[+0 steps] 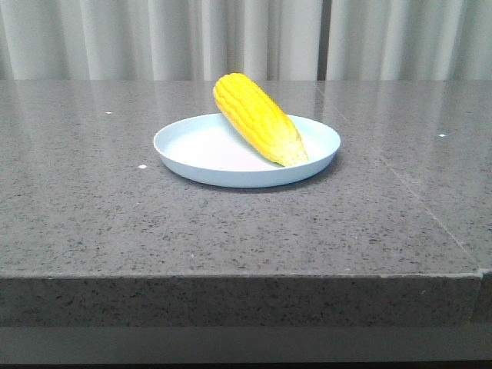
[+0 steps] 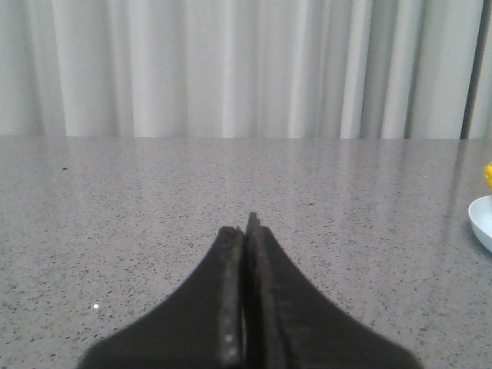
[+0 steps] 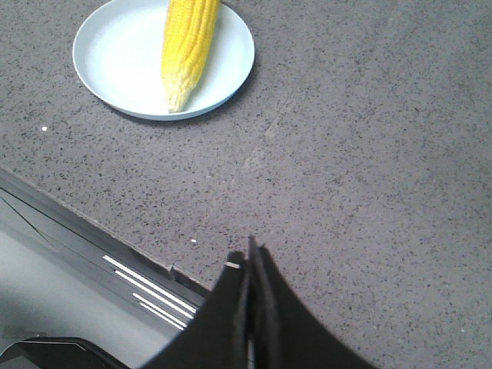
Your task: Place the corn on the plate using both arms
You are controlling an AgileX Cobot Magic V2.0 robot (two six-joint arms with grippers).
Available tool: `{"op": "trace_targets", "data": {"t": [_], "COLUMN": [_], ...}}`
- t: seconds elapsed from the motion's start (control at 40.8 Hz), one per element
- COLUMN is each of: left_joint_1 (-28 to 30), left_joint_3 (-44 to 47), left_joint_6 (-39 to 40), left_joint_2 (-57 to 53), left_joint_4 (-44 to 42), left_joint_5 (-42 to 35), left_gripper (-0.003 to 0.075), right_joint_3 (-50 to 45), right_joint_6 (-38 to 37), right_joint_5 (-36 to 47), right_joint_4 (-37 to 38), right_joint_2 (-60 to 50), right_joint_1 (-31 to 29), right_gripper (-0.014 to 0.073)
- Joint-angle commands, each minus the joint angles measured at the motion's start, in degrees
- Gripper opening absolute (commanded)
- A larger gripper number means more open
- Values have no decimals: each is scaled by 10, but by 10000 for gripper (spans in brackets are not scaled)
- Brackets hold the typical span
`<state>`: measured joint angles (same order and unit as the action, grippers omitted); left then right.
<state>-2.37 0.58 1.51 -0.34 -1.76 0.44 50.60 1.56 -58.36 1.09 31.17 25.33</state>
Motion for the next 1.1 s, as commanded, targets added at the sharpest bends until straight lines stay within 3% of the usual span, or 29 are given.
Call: {"op": "trace_targets", "data": {"t": [0.0,1.078], "left_joint_1": [2,3], "left_joint_3": [12,12], "left_joint_6": [6,6], "left_joint_2": [-10,-10], "left_joint_4": [3,3], "left_joint_5": [-41,-41], "left_gripper": [-20,-20], "right_joint_3": [13,0], "right_joint_6": [4,4], "right_joint_5": [41,46], "right_joint_4": [7,2], "right_joint_2": [3,-12], "right_joint_1": [0,-12], "right_gripper": [-68,-68]}}
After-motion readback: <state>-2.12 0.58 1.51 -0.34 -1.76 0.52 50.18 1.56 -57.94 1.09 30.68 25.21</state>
